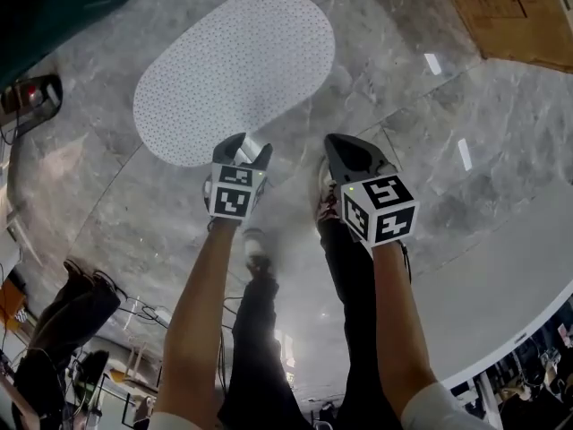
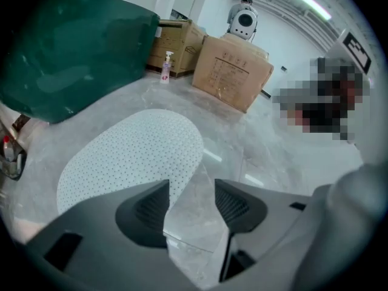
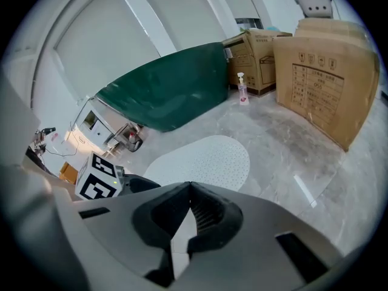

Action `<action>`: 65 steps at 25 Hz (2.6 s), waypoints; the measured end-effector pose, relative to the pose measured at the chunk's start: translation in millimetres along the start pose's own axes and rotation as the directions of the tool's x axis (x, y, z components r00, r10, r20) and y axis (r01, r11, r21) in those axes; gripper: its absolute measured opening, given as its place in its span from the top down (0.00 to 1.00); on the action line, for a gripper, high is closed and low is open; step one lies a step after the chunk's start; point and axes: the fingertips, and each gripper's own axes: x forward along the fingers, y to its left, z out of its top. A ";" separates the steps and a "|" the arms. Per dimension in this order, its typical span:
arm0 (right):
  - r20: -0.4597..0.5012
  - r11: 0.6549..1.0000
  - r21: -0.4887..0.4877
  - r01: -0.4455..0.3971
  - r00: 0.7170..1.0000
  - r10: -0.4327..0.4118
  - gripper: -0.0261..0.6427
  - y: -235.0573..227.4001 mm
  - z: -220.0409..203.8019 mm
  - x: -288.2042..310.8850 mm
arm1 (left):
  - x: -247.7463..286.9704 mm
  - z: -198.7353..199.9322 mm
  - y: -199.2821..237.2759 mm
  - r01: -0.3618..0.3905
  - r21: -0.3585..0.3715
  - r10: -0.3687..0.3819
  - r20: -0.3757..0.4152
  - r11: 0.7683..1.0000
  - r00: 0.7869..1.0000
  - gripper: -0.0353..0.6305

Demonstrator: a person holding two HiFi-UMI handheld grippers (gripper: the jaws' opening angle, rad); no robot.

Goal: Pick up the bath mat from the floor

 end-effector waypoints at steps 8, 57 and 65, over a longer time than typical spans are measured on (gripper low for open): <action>-0.105 0.991 -0.100 -0.090 0.991 0.080 0.94 -0.6 -40.9 55.1 | 92.2 -20.8 19.9 -0.033 0.078 0.038 -0.072 0.996 0.997 0.55; -0.212 0.984 -0.079 -0.158 0.968 0.138 0.94 -36.0 -64.4 73.8 | 186.0 -42.2 55.7 -0.137 0.134 0.150 -0.093 0.981 0.984 0.41; -0.188 0.987 -0.054 -0.151 0.972 0.139 0.94 -41.7 -60.8 70.3 | 190.9 -46.0 56.4 -0.155 0.131 0.172 -0.138 0.979 0.975 0.38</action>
